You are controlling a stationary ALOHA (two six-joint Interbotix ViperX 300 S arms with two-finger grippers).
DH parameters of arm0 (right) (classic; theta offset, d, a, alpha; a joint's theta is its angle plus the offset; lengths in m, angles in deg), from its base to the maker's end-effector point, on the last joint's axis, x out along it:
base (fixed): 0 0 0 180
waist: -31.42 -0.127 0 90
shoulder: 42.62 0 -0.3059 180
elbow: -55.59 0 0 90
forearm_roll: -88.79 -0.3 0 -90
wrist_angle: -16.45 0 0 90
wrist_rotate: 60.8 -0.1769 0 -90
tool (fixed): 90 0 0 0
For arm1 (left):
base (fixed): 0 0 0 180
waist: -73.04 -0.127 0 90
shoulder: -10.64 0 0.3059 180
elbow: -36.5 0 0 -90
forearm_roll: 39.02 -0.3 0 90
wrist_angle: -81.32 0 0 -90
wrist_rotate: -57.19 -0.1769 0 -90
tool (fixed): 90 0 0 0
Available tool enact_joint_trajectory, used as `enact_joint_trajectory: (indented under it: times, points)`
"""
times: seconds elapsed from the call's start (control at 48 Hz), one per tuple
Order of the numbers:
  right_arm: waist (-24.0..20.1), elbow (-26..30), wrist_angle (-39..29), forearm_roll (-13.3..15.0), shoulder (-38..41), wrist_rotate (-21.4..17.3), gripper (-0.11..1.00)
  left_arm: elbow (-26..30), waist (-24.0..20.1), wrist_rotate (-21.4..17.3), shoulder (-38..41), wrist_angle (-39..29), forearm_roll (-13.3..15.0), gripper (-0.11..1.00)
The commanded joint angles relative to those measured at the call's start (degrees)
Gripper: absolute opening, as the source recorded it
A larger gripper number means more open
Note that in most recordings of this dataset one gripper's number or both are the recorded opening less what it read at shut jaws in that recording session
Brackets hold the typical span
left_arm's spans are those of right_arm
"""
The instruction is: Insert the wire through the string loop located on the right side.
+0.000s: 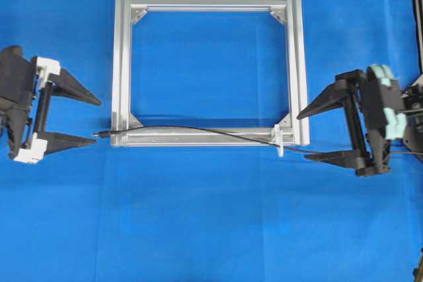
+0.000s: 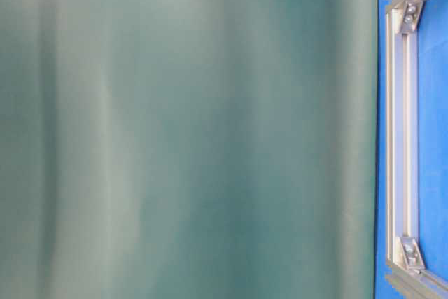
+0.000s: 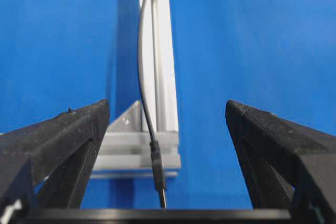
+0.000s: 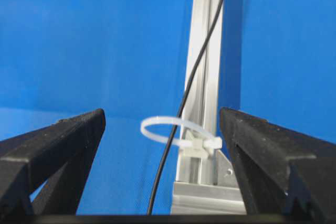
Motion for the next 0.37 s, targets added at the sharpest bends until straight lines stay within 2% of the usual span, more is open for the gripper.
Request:
enact_joint_trajectory:
  times: [0.0, 0.354]
  points:
    - [0.0, 0.79, -0.18, 0.0, -1.23, 0.09, 0.96, 0.7, -0.35, 0.0, -1.67, -0.44, 0.0, 0.87]
    - [0.09, 1.05, -0.18, 0.18, 0.79, 0.18, 0.96, 0.44, -0.35, 0.0, -2.46, -1.14, 0.0, 0.87]
